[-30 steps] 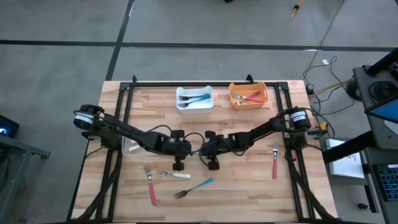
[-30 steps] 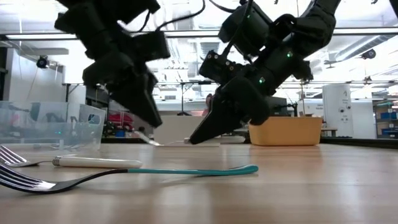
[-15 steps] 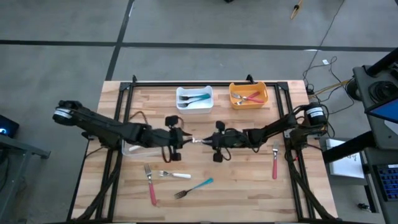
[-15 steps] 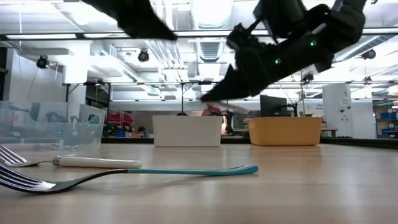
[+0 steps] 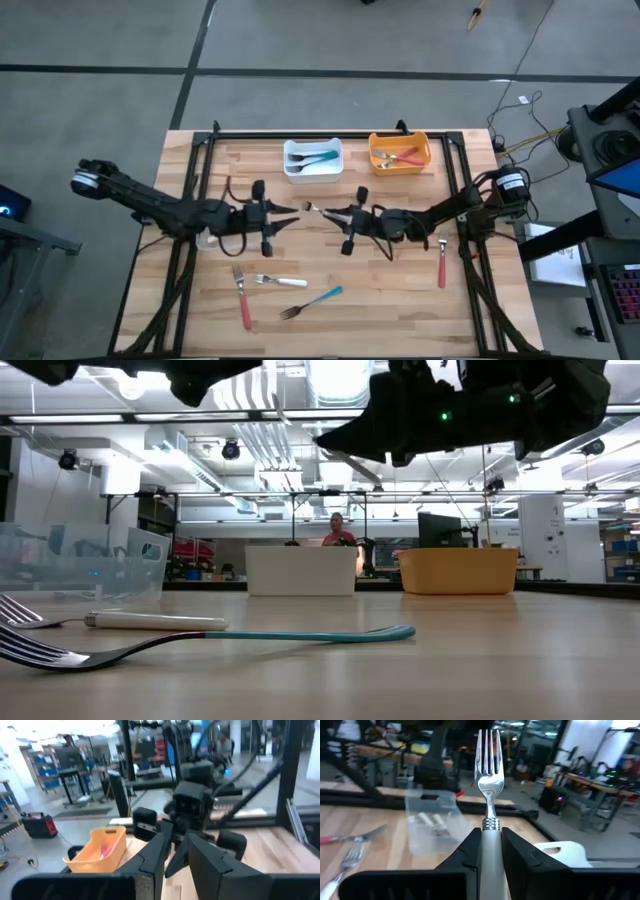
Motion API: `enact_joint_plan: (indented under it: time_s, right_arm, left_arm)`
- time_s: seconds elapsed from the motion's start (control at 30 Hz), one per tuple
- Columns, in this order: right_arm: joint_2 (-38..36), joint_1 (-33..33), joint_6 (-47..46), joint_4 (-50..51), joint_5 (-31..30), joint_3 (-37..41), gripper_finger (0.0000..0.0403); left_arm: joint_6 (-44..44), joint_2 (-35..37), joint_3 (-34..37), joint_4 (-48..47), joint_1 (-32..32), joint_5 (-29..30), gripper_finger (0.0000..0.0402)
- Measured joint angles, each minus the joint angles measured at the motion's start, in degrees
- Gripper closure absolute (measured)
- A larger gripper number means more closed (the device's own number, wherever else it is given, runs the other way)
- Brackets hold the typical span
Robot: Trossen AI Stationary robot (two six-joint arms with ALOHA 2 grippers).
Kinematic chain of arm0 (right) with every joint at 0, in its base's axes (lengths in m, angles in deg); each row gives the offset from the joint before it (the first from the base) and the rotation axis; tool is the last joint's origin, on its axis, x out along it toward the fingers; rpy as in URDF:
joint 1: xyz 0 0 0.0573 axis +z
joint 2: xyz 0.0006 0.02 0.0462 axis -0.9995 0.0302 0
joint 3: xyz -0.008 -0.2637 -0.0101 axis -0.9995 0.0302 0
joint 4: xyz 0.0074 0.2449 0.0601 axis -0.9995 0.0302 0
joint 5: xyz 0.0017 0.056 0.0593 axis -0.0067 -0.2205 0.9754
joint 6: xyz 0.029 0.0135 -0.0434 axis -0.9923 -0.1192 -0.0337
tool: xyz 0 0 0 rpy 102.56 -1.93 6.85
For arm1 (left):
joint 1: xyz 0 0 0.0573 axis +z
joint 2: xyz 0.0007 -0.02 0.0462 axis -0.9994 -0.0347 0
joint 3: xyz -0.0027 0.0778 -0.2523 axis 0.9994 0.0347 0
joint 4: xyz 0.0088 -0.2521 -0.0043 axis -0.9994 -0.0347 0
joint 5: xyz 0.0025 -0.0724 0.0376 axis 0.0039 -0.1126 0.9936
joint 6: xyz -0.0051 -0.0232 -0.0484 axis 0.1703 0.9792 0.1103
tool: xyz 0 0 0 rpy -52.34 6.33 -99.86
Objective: Sort silverware by color (type)
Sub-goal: Put the top white fork into the transparent bin
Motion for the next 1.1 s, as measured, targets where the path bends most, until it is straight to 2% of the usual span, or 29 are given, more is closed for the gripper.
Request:
enact_joint_plan:
  time_s: [0.07,0.3,0.57,0.93,1.1]
  right_arm:
    - [0.00,0.11,0.55,-1.51,-1.74,-0.10,0.0363]
    - [0.00,0.01,4.15,-9.23,-3.23,-2.45,0.0363]
    - [0.15,0.03,8.67,-8.40,-2.99,-7.10,0.0363]
    - [0.17,0.14,11.88,-7.83,-1.32,-8.77,0.0363]
    - [0.17,0.33,15.26,-6.91,-1.20,-8.77,0.0363]
  left_arm:
    - [-0.07,0.64,1.39,2.84,-0.01,0.32,0.0335]
    - [2.56,-1.22,4.65,9.26,0.31,8.44,0.0335]
    - [2.00,-8.50,3.22,19.49,0.97,8.73,0.0331]
    - [2.09,-15.16,-1.04,22.99,2.28,8.66,0.0248]
    - [2.05,-17.70,-3.61,24.62,2.67,8.92,0.0238]
